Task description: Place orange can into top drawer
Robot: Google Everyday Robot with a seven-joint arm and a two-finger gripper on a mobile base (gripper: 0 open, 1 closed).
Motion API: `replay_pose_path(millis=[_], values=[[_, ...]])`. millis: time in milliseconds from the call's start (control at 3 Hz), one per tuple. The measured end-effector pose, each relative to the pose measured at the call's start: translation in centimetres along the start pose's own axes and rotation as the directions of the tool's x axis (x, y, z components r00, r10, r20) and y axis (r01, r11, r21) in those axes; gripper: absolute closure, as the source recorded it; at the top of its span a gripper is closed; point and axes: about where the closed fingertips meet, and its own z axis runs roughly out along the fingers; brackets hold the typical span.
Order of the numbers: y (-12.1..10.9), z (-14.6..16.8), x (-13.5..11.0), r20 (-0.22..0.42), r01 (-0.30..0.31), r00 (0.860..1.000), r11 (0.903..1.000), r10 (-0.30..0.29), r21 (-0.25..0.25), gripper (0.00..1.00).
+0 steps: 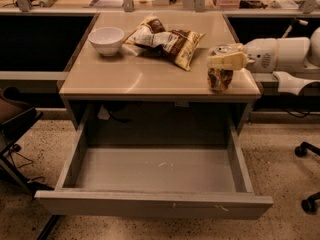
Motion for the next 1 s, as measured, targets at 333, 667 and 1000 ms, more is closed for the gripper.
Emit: replay_pose_path(millis=[333, 667, 1000], values=[[7.4, -3.7, -5.8, 0.096, 0.031, 0.995, 0.9968, -0.038, 0.073, 1.00], [15.6, -5.4, -9.7, 0.168, -0.017, 0.986, 0.9928, -0.004, 0.118, 1.00], [17.3, -7.2, -6.9, 0.155, -0.075, 0.987, 0.9851, 0.051, 0.155, 1.00]])
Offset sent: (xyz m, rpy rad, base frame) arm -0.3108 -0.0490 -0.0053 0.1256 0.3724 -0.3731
